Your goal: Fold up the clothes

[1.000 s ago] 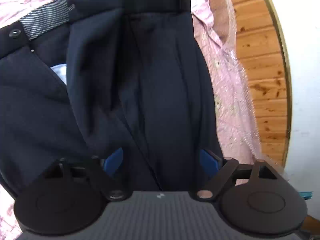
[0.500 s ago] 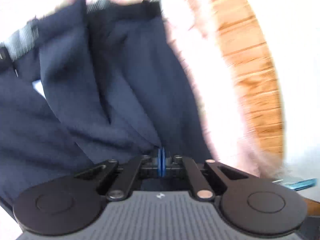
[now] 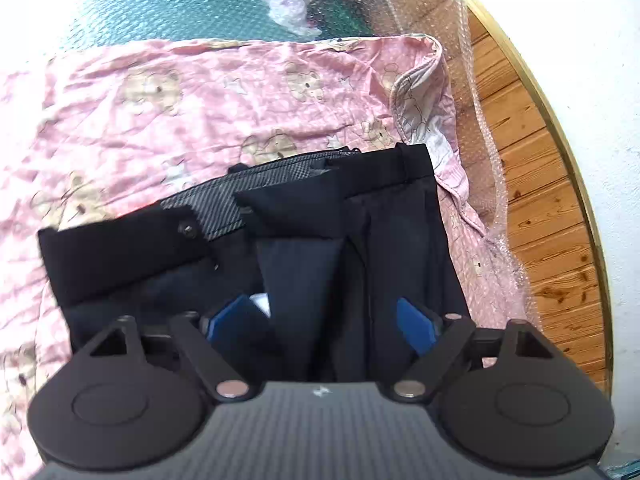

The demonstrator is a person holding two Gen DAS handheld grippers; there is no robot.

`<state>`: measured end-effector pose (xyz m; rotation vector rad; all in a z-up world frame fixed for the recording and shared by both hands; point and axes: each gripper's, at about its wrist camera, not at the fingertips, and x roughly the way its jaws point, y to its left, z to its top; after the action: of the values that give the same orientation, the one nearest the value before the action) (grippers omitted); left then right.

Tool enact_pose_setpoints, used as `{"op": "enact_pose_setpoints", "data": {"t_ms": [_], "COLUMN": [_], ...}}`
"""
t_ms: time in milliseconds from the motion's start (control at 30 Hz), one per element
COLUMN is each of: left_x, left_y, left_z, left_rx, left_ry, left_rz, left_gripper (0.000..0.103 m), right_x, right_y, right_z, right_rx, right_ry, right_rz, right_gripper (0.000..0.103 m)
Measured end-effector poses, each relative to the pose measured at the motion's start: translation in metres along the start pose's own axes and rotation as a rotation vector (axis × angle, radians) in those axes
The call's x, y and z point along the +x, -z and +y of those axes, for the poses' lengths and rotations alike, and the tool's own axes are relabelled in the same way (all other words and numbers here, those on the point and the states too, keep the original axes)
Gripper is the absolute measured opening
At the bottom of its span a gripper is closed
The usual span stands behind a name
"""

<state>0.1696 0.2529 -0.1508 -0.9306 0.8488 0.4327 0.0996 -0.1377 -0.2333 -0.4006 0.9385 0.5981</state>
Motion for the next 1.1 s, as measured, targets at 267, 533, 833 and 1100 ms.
{"op": "enact_pose_setpoints", "data": {"t_ms": [267, 533, 833, 1100], "left_x": [0.0, -0.013, 0.006, 0.019], "left_y": [-0.03, -0.022, -0.003, -0.003], "left_z": [0.021, 0.123, 0.085, 0.064], "left_rx": [0.051, -0.275, -0.14, 0.003], "left_ry": [0.043, 0.156, 0.08, 0.054], "left_rz": [-0.027, -0.028, 0.007, 0.069], "left_gripper": [0.002, 0.055, 0.072, 0.027], "right_x": [-0.017, -0.057, -0.136, -0.107], "right_y": [0.028, 0.108, 0.269, 0.298], "right_z": [-0.008, -0.057, -0.142, -0.21], "right_rx": [0.248, 0.847, 1.674, 1.768], "right_ry": [0.049, 0.041, 0.221, 0.222], "right_rz": [0.01, -0.061, -0.445, -0.522], "right_gripper": [0.011, 0.017, 0.037, 0.058]}}
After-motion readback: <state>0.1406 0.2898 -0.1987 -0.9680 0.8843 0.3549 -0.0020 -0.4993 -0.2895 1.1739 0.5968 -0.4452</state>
